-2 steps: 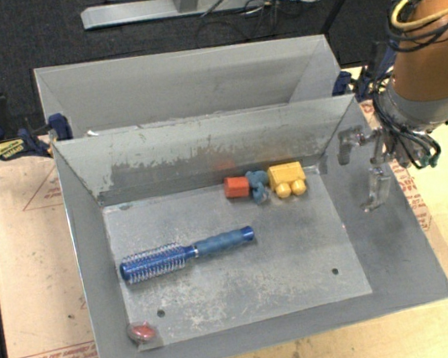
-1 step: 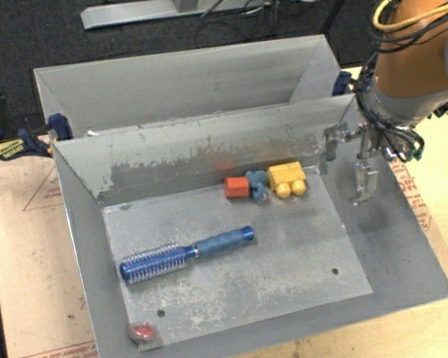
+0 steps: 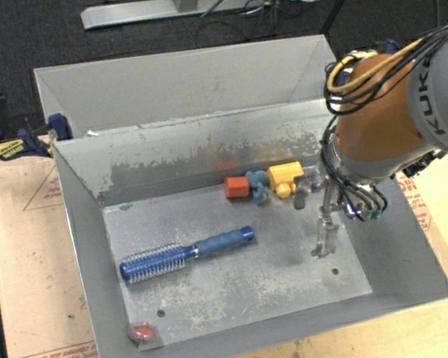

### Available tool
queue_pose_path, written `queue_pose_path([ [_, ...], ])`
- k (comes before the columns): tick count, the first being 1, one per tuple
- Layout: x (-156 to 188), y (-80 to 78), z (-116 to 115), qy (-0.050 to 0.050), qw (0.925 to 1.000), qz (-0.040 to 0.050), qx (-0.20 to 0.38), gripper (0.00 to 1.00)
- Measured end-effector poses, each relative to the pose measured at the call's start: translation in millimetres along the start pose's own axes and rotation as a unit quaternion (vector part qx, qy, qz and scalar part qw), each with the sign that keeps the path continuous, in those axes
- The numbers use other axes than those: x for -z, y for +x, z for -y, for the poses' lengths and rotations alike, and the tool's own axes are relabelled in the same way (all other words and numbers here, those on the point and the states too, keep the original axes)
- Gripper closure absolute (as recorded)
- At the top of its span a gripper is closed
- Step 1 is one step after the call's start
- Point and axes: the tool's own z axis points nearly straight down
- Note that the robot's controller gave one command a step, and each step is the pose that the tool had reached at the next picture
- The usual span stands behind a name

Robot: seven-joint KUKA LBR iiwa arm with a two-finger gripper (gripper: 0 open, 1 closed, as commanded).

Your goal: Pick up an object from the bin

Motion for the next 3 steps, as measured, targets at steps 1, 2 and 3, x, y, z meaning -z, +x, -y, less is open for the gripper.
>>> queue_pose_path([
  [1,21.2,-47.2,-67.5,0.001,0.9988,0.0074,0.049,0.00],
  [2,-68.0,-1.1,-109.7,0.001,0.9995,-0.0016,0.031,0.00],
  [3,-63.0,-4.9,-106.9,0.002,0.9996,0.0034,0.029,1.00],
])
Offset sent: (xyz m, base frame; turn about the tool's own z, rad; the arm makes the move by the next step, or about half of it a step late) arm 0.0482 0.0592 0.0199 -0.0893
